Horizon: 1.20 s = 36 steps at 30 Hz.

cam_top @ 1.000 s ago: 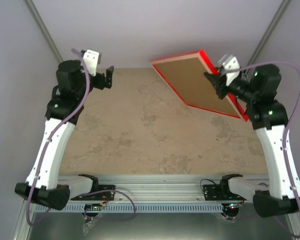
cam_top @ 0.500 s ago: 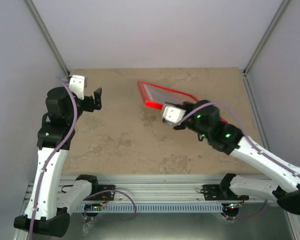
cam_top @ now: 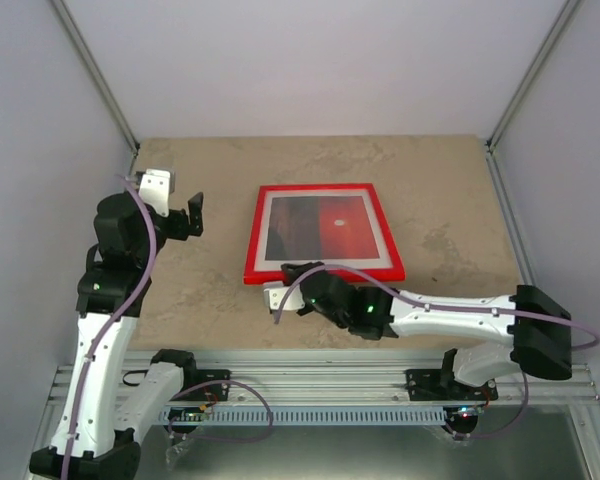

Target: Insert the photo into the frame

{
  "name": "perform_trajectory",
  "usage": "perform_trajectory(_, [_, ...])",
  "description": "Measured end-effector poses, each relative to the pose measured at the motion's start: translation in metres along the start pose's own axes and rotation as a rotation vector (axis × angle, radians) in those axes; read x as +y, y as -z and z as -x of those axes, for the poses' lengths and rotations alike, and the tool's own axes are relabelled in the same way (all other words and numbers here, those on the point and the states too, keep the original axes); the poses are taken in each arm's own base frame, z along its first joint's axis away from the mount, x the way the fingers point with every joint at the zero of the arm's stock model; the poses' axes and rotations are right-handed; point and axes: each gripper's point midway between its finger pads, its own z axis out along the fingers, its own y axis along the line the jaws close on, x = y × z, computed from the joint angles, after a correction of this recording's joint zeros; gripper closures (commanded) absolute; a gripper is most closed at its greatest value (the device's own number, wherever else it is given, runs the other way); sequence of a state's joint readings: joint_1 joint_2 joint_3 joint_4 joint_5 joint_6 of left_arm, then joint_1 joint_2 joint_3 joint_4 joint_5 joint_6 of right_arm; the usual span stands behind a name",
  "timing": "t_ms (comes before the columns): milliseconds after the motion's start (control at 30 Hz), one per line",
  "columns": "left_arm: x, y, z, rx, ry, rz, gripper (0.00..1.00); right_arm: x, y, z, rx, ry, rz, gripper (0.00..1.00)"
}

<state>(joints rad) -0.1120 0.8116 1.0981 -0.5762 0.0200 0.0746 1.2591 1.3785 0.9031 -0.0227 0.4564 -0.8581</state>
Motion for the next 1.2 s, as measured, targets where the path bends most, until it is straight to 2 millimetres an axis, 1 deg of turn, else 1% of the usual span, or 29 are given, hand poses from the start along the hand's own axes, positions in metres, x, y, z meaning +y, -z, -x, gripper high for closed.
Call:
perform_trajectory(33, [0.0, 0.001, -0.002, 0.0, -0.001, 0.0, 0.01, 0.008, -0.002, 0.003, -0.002, 0.001, 0.008, 0.66])
perform_trajectory(67, [0.0, 0.002, -0.005, 0.001, -0.003, 0.0, 0.01, 0.017, -0.004, 0.006, -0.004, -0.003, 0.02, 0.61])
perform_trajectory(133, [0.0, 0.004, -0.01, 0.004, -0.007, 0.001, 0.01, 0.048, -0.006, 0.007, -0.014, -0.017, 0.095, 0.58])
perform_trajectory(200, [-0.001, 0.005, -0.015, 0.009, -0.012, 0.002, 0.01, 0.094, -0.01, -0.001, 0.007, -0.002, 0.208, 0.57])
perform_trajectory(233, [-0.001, 0.005, -0.017, 0.01, -0.016, 0.003, 0.01, 0.112, -0.011, -0.006, 0.021, 0.005, 0.253, 0.55])
perform_trajectory(267, [-0.001, 0.006, -0.02, 0.012, -0.02, 0.004, 0.01, 0.135, -0.014, -0.012, 0.043, 0.011, 0.31, 0.55])
perform_trajectory(300, [-0.001, 0.006, -0.022, 0.014, -0.023, 0.003, 0.01, 0.146, -0.016, -0.017, 0.059, 0.01, 0.339, 0.53])
perform_trajectory(367, [-0.001, 0.006, -0.03, 0.024, -0.025, 0.002, 0.01, 0.164, -0.021, -0.023, 0.084, -0.001, 0.385, 0.41])
perform_trajectory(400, [-0.002, 0.005, -0.034, 0.032, -0.026, 0.001, 0.01, 0.169, -0.022, -0.024, 0.089, -0.009, 0.397, 0.3])
perform_trajectory(433, [-0.002, 0.004, -0.039, 0.043, -0.025, 0.0, 0.01, 0.172, -0.023, -0.023, 0.088, -0.016, 0.408, 0.17])
perform_trajectory(467, [-0.003, 0.002, -0.044, 0.053, -0.025, -0.002, 0.01, 0.174, -0.025, -0.02, 0.083, -0.028, 0.42, 0.09])
perform_trajectory(500, [-0.003, 0.0, -0.048, 0.064, -0.025, -0.005, 0.01, 0.174, -0.026, -0.019, 0.081, -0.041, 0.422, 0.04])
perform_trajectory(600, [-0.006, -0.008, -0.058, 0.106, -0.023, -0.019, 0.01, 0.163, -0.027, 0.004, 0.027, -0.092, 0.463, 0.03])
perform_trajectory(667, [-0.008, -0.017, -0.066, 0.143, -0.02, -0.031, 0.01, 0.15, -0.025, 0.023, -0.023, -0.13, 0.501, 0.02])
perform_trajectory(733, [-0.01, -0.029, -0.077, 0.195, -0.015, -0.047, 0.01, 0.131, -0.021, 0.037, -0.072, -0.178, 0.54, 0.02])
perform_trajectory(800, [-0.015, -0.041, -0.09, 0.249, -0.009, -0.072, 0.01, 0.107, -0.018, 0.039, -0.102, -0.24, 0.568, 0.02])
perform_trajectory(833, [-0.017, -0.048, -0.098, 0.281, -0.006, -0.09, 0.01, 0.091, -0.018, 0.035, -0.111, -0.284, 0.581, 0.02])
perform_trajectory(867, [-0.02, -0.055, -0.106, 0.313, -0.003, -0.104, 0.01, 0.073, -0.019, 0.028, -0.114, -0.334, 0.581, 0.02])
perform_trajectory(900, [-0.023, -0.062, -0.114, 0.344, -0.001, -0.12, 0.0, 0.05, -0.021, 0.013, -0.11, -0.399, 0.576, 0.02])
perform_trajectory(933, [-0.025, -0.068, -0.122, 0.375, -0.003, -0.132, 0.01, 0.032, -0.024, -0.001, -0.095, -0.445, 0.556, 0.02])
perform_trajectory(1000, [-0.028, -0.082, -0.139, 0.437, -0.018, -0.156, 0.01, -0.003, -0.028, -0.044, -0.048, -0.568, 0.521, 0.02])
perform_trajectory(1033, [-0.029, -0.087, -0.147, 0.466, -0.029, -0.164, 0.01, -0.015, -0.03, -0.068, -0.014, -0.63, 0.503, 0.02])
perform_trajectory(1067, [-0.029, -0.093, -0.157, 0.501, -0.046, -0.173, 0.01, -0.024, -0.03, -0.088, 0.017, -0.68, 0.49, 0.02])
perform_trajectory(1100, [-0.03, -0.098, -0.168, 0.536, -0.068, -0.184, 0.01, -0.031, -0.029, -0.114, 0.053, -0.75, 0.48, 0.02])
perform_trajectory(1133, [-0.03, -0.103, -0.179, 0.569, -0.094, -0.196, 0.01, -0.035, -0.027, -0.14, 0.091, -0.831, 0.478, 0.02])
perform_trajectory(1167, [-0.03, -0.106, -0.186, 0.591, -0.121, -0.208, 0.01, -0.037, -0.026, -0.159, 0.121, -0.894, 0.476, 0.02])
perform_trajectory(1200, [-0.031, -0.109, -0.194, 0.614, -0.153, -0.224, 0.01, -0.039, -0.023, -0.184, 0.156, -0.982, 0.474, 0.02])
